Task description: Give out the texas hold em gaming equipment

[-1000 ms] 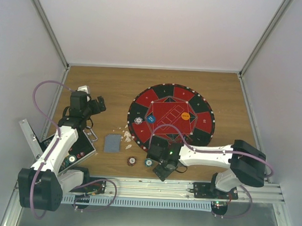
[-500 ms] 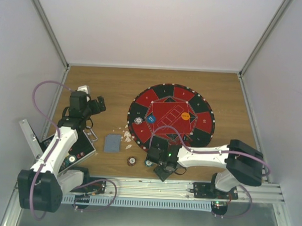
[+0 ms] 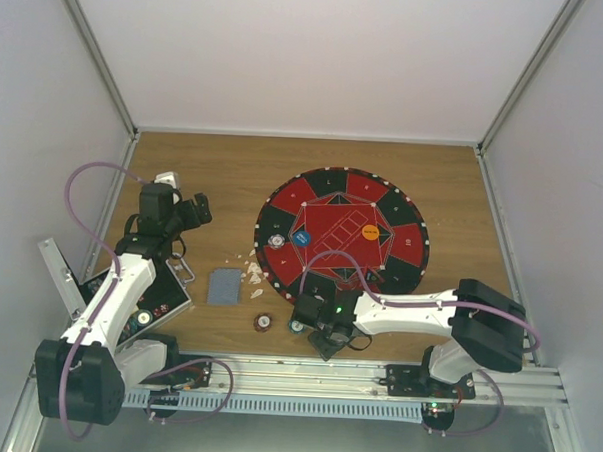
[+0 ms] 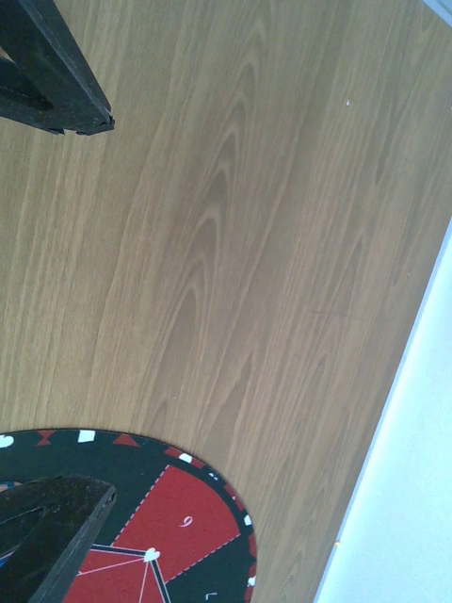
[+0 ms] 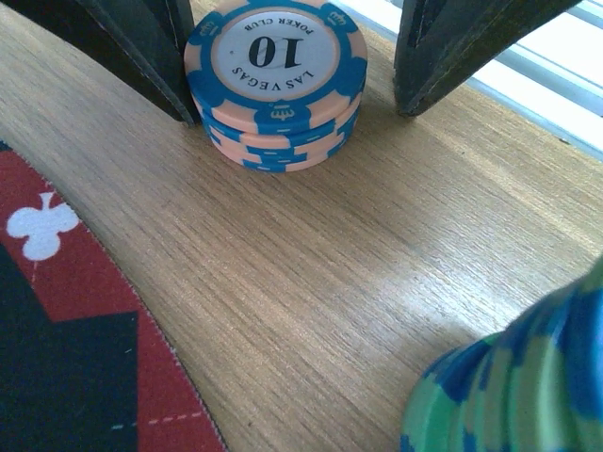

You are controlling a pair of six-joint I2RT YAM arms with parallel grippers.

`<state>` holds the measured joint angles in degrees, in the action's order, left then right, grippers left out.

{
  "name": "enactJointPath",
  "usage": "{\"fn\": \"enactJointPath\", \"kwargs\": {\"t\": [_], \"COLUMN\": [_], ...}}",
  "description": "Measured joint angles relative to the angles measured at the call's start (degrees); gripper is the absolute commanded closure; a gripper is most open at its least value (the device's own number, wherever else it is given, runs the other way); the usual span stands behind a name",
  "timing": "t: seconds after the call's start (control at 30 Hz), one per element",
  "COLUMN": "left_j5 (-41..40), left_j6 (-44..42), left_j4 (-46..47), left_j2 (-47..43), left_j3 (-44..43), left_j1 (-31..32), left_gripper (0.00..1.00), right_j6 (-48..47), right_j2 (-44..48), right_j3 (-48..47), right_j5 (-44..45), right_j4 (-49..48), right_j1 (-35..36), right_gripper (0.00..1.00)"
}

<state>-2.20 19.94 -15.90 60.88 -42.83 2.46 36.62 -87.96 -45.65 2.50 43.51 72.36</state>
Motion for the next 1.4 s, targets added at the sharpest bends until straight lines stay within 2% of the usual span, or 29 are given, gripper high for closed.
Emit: {"fn": "enactJointPath", "kwargs": {"t": [0.4, 0.77, 1.0, 1.17, 1.4], "left_j5": [0.0, 0.0, 0.02, 0.0, -0.07], "left_j6": [0.0, 0.02, 0.11, 0.11, 0.11], "left_j4": [0.0, 0.0, 0.02, 0.02, 0.04], "left_j2": [0.0, 0.0, 0.0, 0.02, 0.15], "left_j3": [0.0, 0.0, 0.0, 0.0, 0.0], "left_j1": [0.0, 0.0, 0.0, 0.0, 0.0], "left_gripper": [0.01, 0.01, 0.01, 0.01, 0.01], "right_j6": [1.79, 1.31, 1.01, -1.49, -9.88], "right_j2": [0.04, -0.15, 3.3, 4.52, 2.49], "right_j3": [0.66, -3.13, -7.48, -8.11, -12.33], "right_j5": [0.13, 1.4, 1.62, 1.31, 1.25], "right_j4": [-0.04, 5.18, 9.35, 10.47, 8.68], "right_j1": [0.11, -0.9, -3.87, -10.93, -28.98], "right_gripper": [0.69, 0.71, 0.71, 0.71, 0.7]}}
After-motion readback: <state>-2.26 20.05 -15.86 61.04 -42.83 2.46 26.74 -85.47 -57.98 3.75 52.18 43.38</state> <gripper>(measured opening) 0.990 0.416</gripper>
